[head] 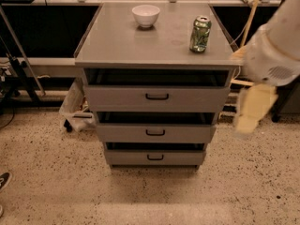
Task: Open top drawer
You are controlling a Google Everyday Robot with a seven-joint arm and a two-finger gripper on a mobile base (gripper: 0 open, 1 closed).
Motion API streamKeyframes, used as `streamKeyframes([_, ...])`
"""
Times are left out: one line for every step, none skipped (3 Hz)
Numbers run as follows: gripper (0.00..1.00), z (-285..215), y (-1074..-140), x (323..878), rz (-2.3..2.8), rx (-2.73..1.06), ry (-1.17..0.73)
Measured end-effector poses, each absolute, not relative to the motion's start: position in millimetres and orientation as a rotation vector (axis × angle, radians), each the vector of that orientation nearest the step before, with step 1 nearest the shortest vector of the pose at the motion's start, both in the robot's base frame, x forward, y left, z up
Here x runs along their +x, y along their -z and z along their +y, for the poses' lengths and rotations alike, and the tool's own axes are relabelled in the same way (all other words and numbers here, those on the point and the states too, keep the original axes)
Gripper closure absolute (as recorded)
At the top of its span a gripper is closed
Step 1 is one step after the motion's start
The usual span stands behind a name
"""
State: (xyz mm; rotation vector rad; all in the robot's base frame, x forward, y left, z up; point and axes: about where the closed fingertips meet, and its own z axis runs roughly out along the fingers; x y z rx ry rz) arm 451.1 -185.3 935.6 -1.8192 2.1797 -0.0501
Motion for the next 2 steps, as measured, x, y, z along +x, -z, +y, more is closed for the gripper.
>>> streamKeyframes([0.00,-133.5,-866.3,462.4,2.059,-1.934,-0.050])
streamKeyframes([0.00,-85.9,-793.7,486.7,1.990,-1.992,-0.132])
